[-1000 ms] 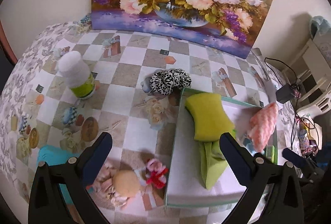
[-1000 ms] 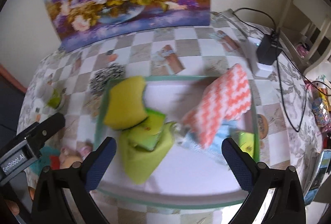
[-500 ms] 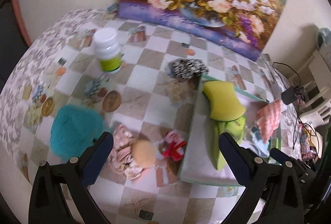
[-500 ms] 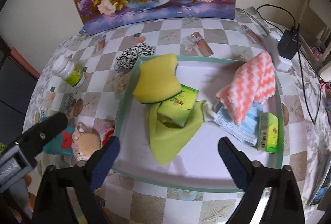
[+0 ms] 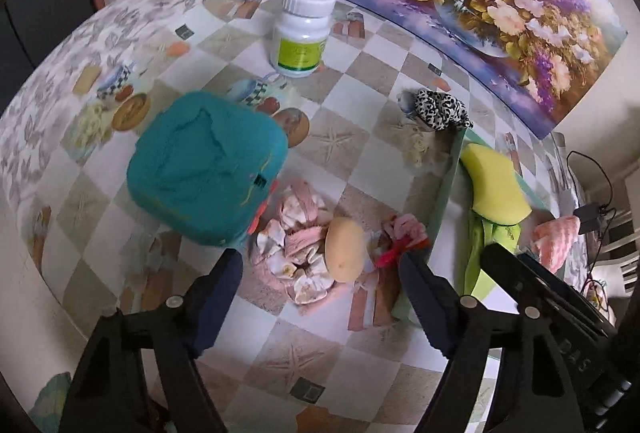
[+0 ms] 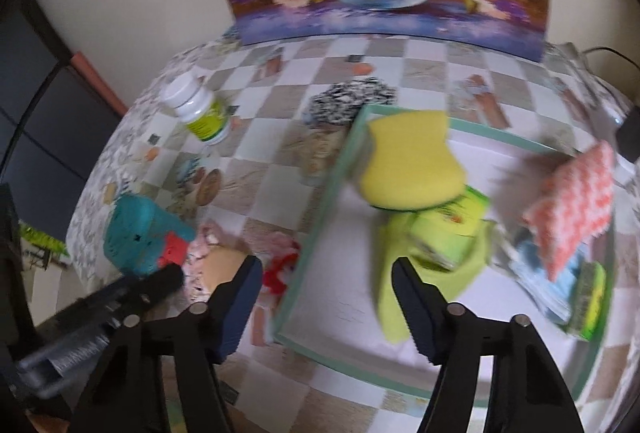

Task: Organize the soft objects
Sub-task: 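Move both tools back toward the items beside the tray, then grasp the beige puff with the left tool while the right tool grasps the red-pink toy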

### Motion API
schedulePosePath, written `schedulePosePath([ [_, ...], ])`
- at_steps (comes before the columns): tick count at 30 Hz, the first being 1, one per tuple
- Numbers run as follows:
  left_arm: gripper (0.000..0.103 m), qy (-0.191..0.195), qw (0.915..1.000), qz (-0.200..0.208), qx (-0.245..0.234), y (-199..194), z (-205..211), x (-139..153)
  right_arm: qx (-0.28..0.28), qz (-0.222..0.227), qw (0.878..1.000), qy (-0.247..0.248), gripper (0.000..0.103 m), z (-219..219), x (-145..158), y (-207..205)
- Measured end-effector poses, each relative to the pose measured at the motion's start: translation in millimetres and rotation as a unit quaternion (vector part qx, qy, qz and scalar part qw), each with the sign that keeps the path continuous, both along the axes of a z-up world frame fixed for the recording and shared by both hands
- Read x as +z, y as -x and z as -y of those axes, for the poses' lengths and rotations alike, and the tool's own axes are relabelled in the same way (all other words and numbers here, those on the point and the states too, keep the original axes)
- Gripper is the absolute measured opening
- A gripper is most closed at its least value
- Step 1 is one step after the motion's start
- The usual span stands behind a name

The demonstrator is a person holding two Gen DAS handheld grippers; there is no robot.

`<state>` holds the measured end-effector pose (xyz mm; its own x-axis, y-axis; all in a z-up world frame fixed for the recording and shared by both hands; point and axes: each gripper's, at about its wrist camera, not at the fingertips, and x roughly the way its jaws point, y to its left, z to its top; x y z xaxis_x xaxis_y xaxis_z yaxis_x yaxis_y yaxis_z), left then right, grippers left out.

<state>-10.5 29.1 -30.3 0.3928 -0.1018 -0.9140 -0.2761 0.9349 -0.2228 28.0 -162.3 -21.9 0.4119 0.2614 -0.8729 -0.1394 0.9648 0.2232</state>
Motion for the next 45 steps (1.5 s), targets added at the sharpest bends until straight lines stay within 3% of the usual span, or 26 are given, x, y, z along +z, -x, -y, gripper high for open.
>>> schedulePosePath([
  [4,0.075,-0.002,0.9999,-0.006,0.011,1.2,-2.9,-5.0,0.019,-0.006,1.000,0.001,0.056,-14.6,-6.5,-7.0],
  [11,0.062,0.031,0.9984,-0.038,0.028,-1.9,-8.5,-26.9,0.041,-0.018,0.999,-0.005,0.049,-29.0,-17.4,-16.3],
  [20,0.040,0.022,0.9993,-0.028,0.010,-1.1,-1.6,-22.4,0.062,-0.029,0.998,-0.013,0.040,-44.0,-28.3,-27.3],
  [27,0.033,0.022,0.9994,-0.025,-0.005,-5.7,3.1,-22.6,0.063,-0.040,0.997,-0.020,0.036,-46.6,-37.8,-36.0],
  [34,0.033,0.014,0.9991,-0.030,-0.026,-9.2,12.0,-25.8,0.063,-0.052,0.996,-0.025,0.036,-48.4,-47.4,-41.1],
  [45,0.032,-0.008,0.9985,-0.036,-0.040,-12.2,16.4,-29.8,0.061,-0.069,0.995,-0.034,0.024,-47.0,-59.0,-43.5],
])
